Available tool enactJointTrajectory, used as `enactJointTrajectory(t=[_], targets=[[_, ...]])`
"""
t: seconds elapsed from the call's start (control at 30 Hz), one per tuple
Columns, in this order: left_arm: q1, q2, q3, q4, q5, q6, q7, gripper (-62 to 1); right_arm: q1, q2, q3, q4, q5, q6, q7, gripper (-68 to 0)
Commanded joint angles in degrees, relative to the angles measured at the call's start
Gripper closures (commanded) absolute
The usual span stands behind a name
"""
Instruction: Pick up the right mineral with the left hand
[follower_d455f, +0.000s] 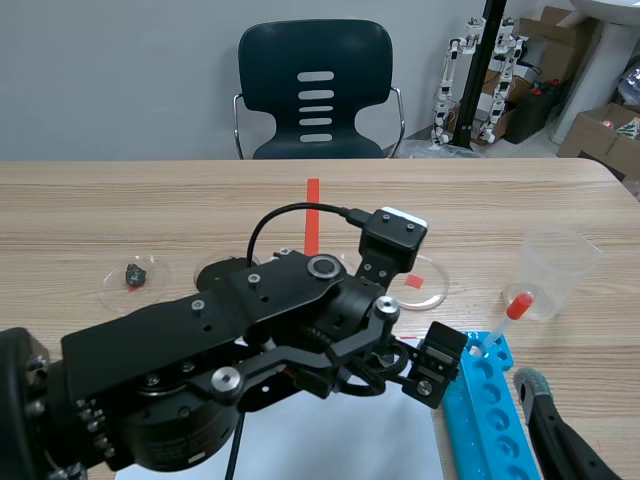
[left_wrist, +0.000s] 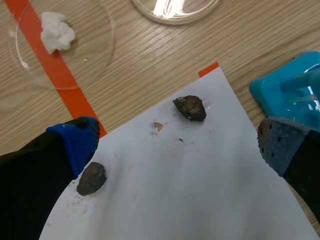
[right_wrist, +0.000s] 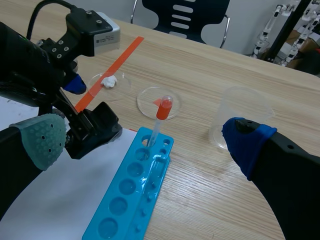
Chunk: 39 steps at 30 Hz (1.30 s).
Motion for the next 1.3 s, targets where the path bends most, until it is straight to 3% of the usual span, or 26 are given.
enactJointTrajectory(t=[0.0,0.43,1.03,1.13,1.27], targets=[[-0.85,1.44,-0.24,-0.35,0.24,-0.48,-0.61,-62.3,0.35,0.0,0.37,0.81,0.57,-0.2,0.83,-67.9],[-3.85,5.75,-0.24,-10.25,0.22,-4.15,-4.94,-62.3,0.35,0.0,0.37,0.81,0.57,-0.2,0.81,-67.9],[-3.85,6.08,-0.26,-16.83,-0.31,-7.61,-8.52,-62.3,0.35,0.0,0.37,0.81,0.57,-0.2,0.81,-67.9],[-3.85,6.08,-0.26,-16.83,-1.73,-9.92,-9.38,-62.3,0.35,0.0,0.37,0.81,0.57,-0.2,0.81,-67.9],[-3.82,6.08,-0.26,-16.83,-1.73,-10.36,-9.42,-62.3,0.35,0.0,0.37,0.81,0.57,-0.2,0.81,-67.9]])
